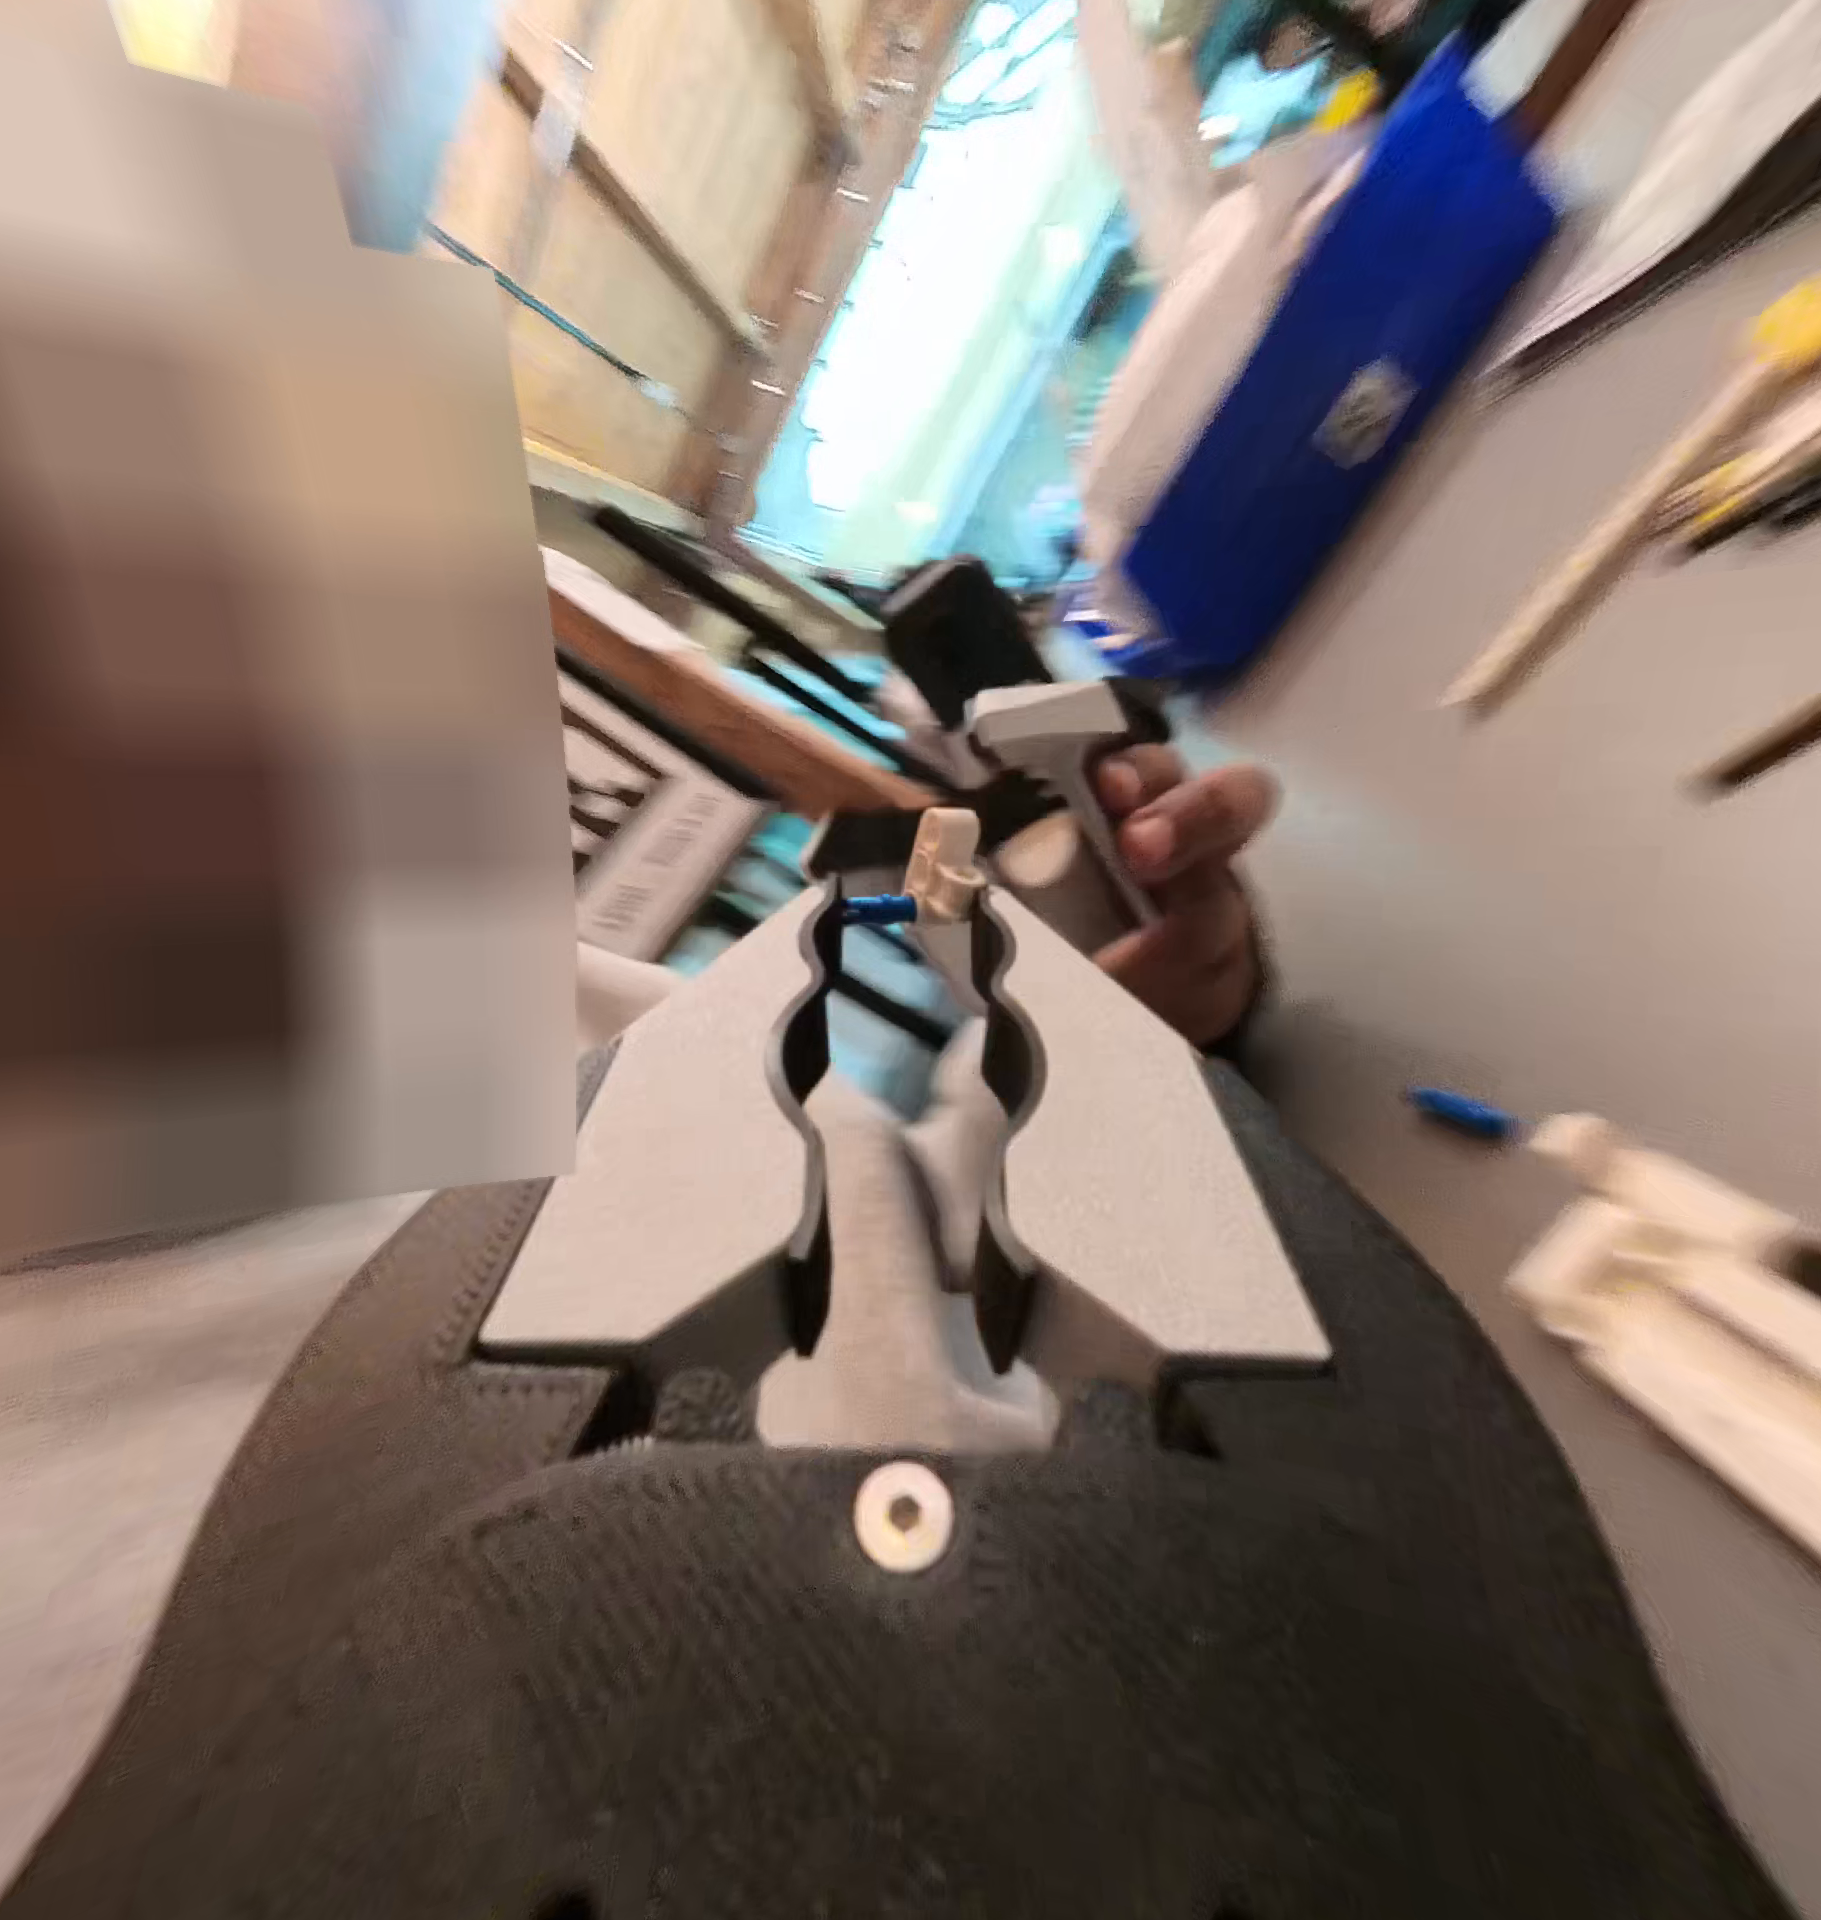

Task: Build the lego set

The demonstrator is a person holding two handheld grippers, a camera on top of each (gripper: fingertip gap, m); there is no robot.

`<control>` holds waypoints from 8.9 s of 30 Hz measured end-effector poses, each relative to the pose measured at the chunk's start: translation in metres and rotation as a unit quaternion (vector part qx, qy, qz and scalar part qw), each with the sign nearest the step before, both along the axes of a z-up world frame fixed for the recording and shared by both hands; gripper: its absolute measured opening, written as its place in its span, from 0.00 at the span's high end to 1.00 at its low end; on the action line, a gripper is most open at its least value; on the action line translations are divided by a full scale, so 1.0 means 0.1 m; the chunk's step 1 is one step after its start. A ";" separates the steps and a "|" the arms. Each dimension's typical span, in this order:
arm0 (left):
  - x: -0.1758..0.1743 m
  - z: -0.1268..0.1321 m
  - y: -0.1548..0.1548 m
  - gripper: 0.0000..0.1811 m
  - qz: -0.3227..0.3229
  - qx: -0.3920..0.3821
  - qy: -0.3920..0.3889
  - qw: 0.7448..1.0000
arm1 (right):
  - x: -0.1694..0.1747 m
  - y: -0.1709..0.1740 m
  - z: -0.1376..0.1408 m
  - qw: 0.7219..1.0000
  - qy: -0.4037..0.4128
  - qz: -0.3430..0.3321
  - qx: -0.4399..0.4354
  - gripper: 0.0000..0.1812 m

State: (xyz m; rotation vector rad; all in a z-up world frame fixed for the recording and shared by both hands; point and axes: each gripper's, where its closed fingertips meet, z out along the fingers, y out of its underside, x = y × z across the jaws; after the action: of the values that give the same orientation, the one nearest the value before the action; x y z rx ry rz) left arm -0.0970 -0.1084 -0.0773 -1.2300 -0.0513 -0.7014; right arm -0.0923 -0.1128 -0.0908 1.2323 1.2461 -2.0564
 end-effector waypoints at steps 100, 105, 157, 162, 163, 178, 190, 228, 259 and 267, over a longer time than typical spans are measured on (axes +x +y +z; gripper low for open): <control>-0.06 0.16 -0.13 0.97 -0.053 0.055 -0.074 0.994 | -0.01 -0.03 0.19 0.811 0.339 -0.192 0.436 0.90; -0.05 0.15 -0.12 0.97 -0.058 0.054 -0.077 0.994 | 0.00 -0.03 0.19 0.813 0.339 -0.193 0.432 0.90; 0.17 -0.10 0.07 0.98 -0.072 -0.037 -0.010 0.997 | 0.05 0.01 -0.17 0.768 0.341 -0.054 0.539 0.89; 0.18 -0.11 0.08 0.98 -0.074 -0.039 -0.009 0.996 | 0.06 0.02 -0.18 0.768 0.338 -0.055 0.541 0.89; 0.18 -0.11 0.08 0.98 -0.074 -0.040 -0.009 0.996 | 0.06 0.02 -0.18 0.767 0.339 -0.056 0.542 0.89; 0.19 -0.13 0.10 0.97 -0.076 -0.047 -0.012 0.996 | 0.05 0.06 -0.20 0.769 0.325 -0.066 0.546 0.92; -0.28 -0.17 0.11 0.87 0.058 -0.056 -0.034 0.996 | -0.07 0.57 -0.07 0.806 0.272 -0.182 0.493 0.91; -0.25 -0.24 0.18 0.79 0.017 -0.075 -0.068 0.995 | -0.32 1.20 -0.36 0.932 0.122 -0.258 0.226 0.92; -0.27 -0.24 0.18 0.78 0.013 -0.073 -0.082 0.994 | -0.33 1.23 -0.36 0.930 0.119 -0.267 0.223 0.92; -0.27 -0.24 0.17 0.78 0.013 -0.072 -0.084 0.994 | -0.33 1.24 -0.36 0.930 0.119 -0.268 0.222 0.92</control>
State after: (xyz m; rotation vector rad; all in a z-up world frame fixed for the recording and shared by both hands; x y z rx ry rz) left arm -0.1245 -0.0909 -0.1010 -1.3028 -0.2604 -0.7869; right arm -0.1250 0.0108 -0.1268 1.7206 1.7051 -2.4434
